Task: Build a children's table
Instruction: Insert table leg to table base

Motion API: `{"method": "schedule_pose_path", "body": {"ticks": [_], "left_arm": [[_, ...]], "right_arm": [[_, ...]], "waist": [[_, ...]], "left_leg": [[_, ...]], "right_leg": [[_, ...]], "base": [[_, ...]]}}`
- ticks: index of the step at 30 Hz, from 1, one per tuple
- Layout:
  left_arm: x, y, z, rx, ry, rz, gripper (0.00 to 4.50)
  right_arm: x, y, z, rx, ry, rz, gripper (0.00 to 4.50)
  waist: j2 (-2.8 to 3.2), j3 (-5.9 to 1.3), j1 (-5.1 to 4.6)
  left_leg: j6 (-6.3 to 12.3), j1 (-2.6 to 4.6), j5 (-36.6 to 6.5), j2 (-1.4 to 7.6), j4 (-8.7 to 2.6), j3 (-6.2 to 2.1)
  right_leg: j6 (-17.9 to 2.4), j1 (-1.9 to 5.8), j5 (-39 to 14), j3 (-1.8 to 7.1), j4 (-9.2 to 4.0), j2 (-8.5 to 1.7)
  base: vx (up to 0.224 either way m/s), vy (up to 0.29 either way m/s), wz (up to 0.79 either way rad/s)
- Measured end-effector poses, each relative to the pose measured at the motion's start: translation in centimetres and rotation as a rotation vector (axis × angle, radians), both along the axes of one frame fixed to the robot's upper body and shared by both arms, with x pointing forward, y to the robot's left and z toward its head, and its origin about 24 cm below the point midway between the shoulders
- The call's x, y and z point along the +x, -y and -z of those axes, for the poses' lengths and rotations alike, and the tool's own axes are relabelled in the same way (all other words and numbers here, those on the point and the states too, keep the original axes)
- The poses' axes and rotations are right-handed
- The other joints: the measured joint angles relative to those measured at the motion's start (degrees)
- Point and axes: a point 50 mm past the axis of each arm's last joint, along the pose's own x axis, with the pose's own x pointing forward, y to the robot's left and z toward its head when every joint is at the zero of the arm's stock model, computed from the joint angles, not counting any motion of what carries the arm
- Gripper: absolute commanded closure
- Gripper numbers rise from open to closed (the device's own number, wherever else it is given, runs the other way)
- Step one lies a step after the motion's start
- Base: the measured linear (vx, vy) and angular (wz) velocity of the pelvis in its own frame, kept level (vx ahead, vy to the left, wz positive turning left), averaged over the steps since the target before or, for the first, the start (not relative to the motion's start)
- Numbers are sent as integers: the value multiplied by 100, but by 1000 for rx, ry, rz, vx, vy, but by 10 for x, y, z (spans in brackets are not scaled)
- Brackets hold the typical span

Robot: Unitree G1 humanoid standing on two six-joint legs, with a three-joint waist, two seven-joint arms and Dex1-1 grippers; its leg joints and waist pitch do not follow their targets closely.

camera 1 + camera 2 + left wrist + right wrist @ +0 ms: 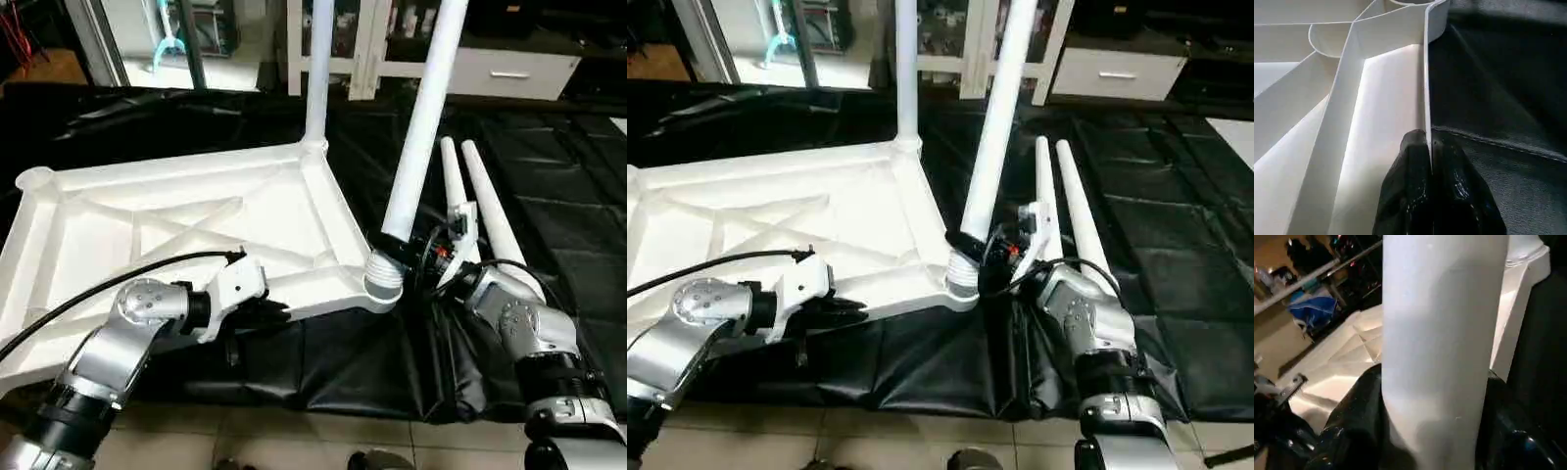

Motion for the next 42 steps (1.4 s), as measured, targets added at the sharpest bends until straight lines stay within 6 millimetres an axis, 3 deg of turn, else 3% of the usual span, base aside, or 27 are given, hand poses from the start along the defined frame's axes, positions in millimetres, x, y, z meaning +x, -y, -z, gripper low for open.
{"method": "schedule_pose_path", "body": {"ticks": [10, 20, 27, 35, 39, 42], "left_arm": [[4, 4, -1, 8, 39, -9, 450], [8, 10, 1, 11, 70, -31, 450], [9, 13, 2, 12, 75, -37, 450], [10, 12, 5, 20, 74, -61, 450], [11, 12, 6, 36, 77, -66, 450], [10, 12, 7, 35, 72, -62, 450]], "right_arm": [[-8, -2, 2, -146, 230, -43, 254], [-17, -1, 22, -58, 296, 136, 255], [-21, -3, 30, -60, 341, 169, 255], [-18, -6, 35, -89, 316, 182, 255], [-16, -6, 33, -234, 370, 66, 255], [-14, -3, 32, -250, 372, 16, 255]], "waist": [[-1, 2, 16], [0, 2, 15], [2, 0, 0], [-18, 5, -41], [-82, -21, -65], [-73, -23, -87]], "left_leg": [[0, -8, 0, 0, 0, 1], [0, -8, 0, -6, -1, 1], [2, -5, -1, -15, -26, 2], [2, 76, -1, -27, -101, 5], [2, 98, -2, -32, -105, 1], [2, 107, -3, -32, -116, -13]], "right_leg": [[6, -1, -4, 1, -2, -2], [12, 5, -8, 14, -10, -2], [21, 38, -13, 22, -76, -1], [63, 118, -42, 13, -201, -1], [66, 110, -44, 7, -224, -3], [67, 132, -45, -21, -279, -3]], "base": [[0, 0, 0], [0, 0, 0], [0, 0, 0], [0, 0, 0], [0, 0, 0], [0, 0, 0]]}}
